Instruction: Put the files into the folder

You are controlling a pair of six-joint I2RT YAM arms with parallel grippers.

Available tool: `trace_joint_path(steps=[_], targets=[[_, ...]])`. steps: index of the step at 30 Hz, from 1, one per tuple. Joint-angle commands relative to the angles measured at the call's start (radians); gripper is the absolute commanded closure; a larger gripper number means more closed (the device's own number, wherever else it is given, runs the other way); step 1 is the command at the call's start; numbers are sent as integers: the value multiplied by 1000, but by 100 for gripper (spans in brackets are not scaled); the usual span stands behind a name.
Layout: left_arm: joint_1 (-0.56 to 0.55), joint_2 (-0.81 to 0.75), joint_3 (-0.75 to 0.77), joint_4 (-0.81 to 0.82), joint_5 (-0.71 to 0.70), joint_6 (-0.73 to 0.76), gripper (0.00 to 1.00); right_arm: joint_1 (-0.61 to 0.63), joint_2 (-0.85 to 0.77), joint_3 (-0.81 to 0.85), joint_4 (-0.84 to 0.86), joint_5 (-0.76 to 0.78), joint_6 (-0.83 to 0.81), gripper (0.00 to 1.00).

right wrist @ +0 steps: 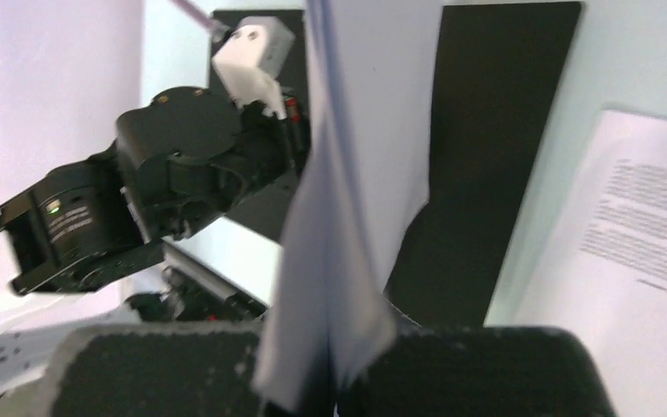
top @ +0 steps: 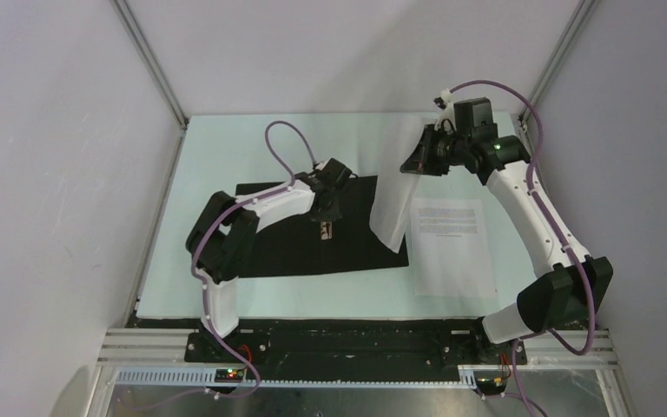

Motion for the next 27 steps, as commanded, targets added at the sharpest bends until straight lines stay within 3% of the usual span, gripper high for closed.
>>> trace_joint_path(steps=[1,5,7,12,27], targets=[[-6,-146,-102,62,64,13,100,26,-52,-100,112,-178,85,100],[-4,-209,-201,92,103,23,100,-45,5,-273,237,-273,154,100],[-5,-218,-223,98,118,25,100,-50,89,-296,222,-221,125,100],[-3,-215,-232,109,150,42,100,-1,234,-299,161,79,70,100],[-4,-237,-291,130,206,41,100,235,312,-249,148,418,-42,100]])
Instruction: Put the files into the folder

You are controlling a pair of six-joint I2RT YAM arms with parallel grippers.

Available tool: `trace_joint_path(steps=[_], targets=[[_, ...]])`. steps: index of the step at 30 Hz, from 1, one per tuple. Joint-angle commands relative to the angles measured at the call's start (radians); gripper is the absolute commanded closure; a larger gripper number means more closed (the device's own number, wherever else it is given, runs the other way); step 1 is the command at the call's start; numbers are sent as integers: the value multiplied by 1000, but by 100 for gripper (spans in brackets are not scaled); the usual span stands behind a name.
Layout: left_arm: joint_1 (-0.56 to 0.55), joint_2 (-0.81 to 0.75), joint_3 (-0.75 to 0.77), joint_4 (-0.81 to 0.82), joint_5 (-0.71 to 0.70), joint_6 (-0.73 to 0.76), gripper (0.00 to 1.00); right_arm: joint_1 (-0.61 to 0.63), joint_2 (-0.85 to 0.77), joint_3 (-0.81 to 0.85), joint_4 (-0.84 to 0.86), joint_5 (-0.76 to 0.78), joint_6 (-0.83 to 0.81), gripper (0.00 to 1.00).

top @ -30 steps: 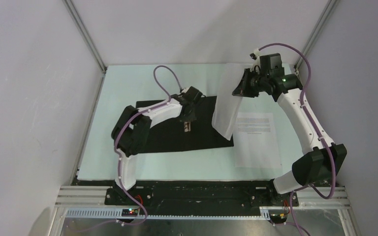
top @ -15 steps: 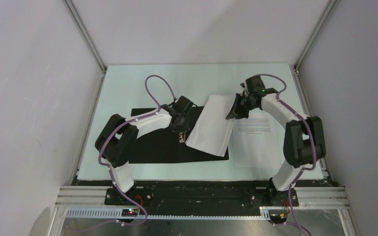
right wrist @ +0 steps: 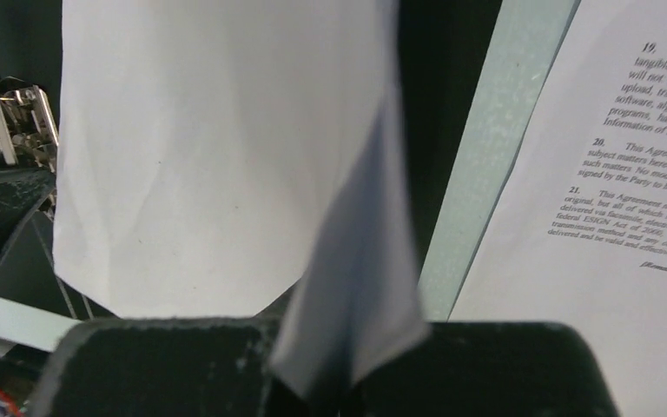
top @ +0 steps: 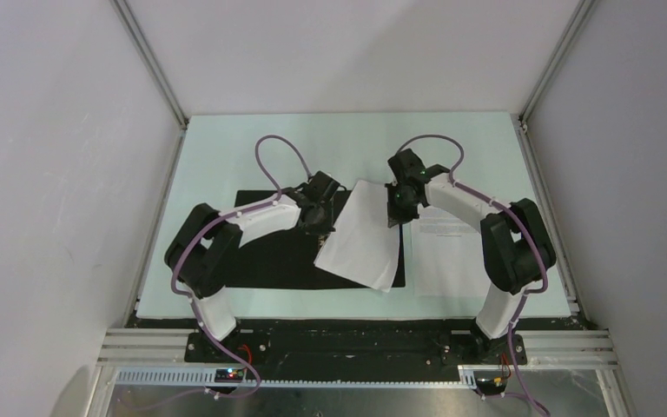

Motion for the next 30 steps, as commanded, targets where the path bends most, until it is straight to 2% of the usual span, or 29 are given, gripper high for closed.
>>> trace_joint_path(steps=[1,6,12,14,16,17,22,30], targets=[[-4,-52,-22,9,56,7,100,36,21,54,-6,129,-72,100],[-9,-68,-46,8,67,11,100,65,15,47,10,140,-125,100],[-14,-69,-54,7,58,5,100,78,16,47,56,60,-176,100],[-13,-62,-42,7,66,4,97,89,13,46,54,57,-190,100],[-13,-60,-31,7,72,6,89,99,2,43,55,62,-199,100],[-14,-61,-26,6,74,8,81,101,-5,42,57,56,-200,100],[-7,-79,-10,6,82,18,63,95,-1,42,62,28,-203,100],[6,-108,17,3,111,44,47,77,32,41,94,-40,-192,100]])
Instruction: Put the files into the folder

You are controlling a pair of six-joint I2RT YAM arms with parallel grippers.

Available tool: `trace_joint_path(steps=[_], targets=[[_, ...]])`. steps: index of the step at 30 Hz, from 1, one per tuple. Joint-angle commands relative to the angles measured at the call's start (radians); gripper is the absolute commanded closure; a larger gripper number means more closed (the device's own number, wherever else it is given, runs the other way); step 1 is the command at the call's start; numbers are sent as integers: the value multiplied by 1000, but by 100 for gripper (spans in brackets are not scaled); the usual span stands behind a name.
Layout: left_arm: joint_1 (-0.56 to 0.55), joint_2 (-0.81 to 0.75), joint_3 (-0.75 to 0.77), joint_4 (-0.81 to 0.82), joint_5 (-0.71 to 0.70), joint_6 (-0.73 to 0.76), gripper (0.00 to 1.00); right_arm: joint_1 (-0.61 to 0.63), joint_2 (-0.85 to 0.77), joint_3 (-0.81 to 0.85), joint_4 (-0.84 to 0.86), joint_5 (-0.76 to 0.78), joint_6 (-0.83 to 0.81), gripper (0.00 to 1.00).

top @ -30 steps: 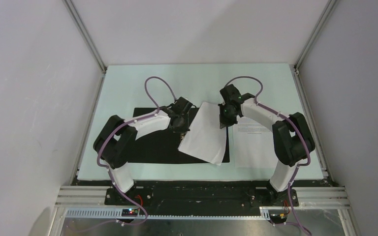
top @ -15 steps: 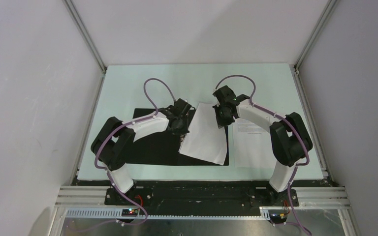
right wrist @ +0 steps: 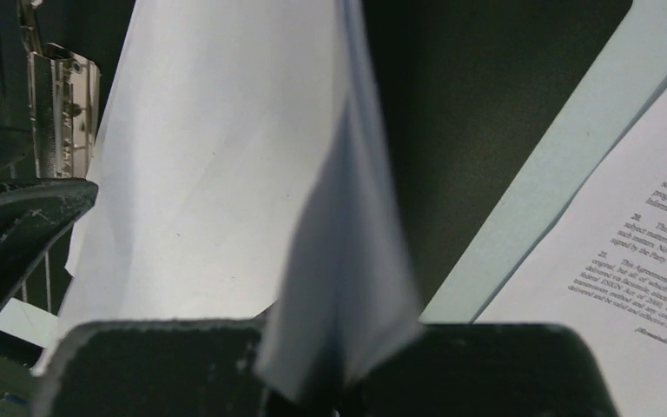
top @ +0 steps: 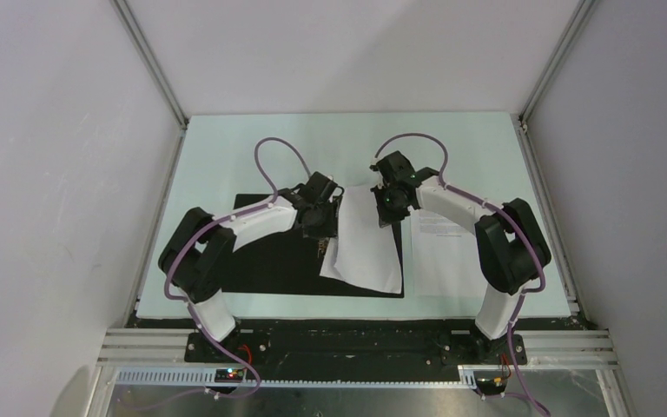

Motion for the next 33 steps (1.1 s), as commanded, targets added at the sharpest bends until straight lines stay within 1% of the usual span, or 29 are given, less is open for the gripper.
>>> trace_joint_path(steps=[1,2,4,6,9,14,17,19,22,27,33], targets=[[5,-82,46,11,44,26,45,-21,21,21,54,-78,-4,100],[7,-90,46,10,51,28,41,-26,27,21,59,-94,-1,100],[12,-116,42,6,70,26,38,-38,33,21,63,-116,3,100],[22,-144,31,4,84,18,36,-52,37,21,67,-131,5,100],[45,-206,-1,4,93,-4,36,-67,43,21,69,-149,3,100],[122,-303,-105,5,115,-55,34,-81,47,21,71,-162,-5,100],[143,-334,-147,5,96,-65,34,-82,48,22,73,-170,-14,100],[166,-355,-189,8,84,-101,33,-79,48,22,75,-176,-23,100],[211,-387,-296,69,101,-187,34,-76,50,21,73,-175,-37,100],[297,-376,-397,154,197,-248,36,-84,42,6,66,-150,-65,100],[352,-350,-455,195,223,-291,37,-107,18,-23,89,-182,-79,100]])
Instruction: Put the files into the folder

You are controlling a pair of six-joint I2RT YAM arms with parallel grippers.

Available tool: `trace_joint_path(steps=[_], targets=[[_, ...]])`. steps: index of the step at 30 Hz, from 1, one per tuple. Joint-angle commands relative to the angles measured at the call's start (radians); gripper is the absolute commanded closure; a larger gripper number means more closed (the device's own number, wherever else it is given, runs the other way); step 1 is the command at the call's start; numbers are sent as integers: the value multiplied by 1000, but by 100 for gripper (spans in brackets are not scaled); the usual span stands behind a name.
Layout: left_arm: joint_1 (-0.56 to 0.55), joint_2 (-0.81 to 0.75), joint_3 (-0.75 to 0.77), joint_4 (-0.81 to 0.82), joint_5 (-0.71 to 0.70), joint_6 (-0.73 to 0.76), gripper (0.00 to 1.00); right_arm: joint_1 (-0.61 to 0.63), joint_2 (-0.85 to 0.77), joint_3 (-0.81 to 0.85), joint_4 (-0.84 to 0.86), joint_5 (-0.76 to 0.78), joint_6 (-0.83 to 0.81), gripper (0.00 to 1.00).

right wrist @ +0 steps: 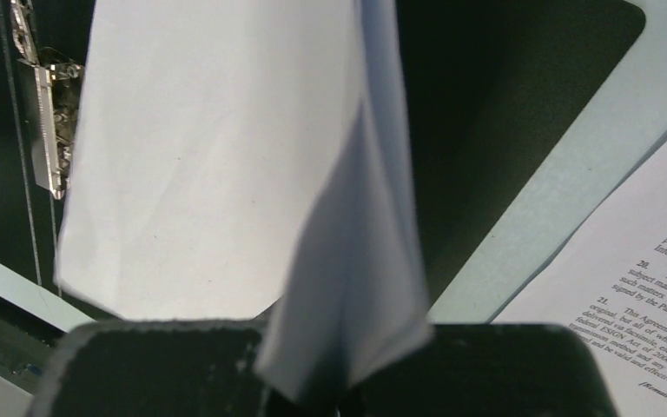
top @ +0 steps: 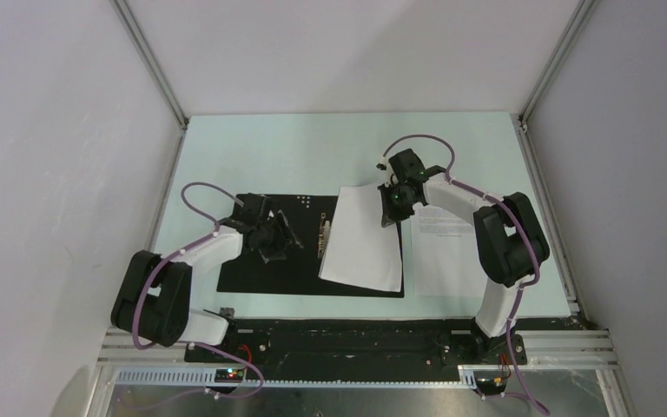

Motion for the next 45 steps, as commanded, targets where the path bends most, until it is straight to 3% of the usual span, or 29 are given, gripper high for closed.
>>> trace_joint_path(steps=[1,45], targets=[[31,7,-21,80,41,-60,38,-12,-25,-10,35,-18,-33,100],[47,63,-38,108,56,-85,40,44,-15,-21,9,-84,-104,100]])
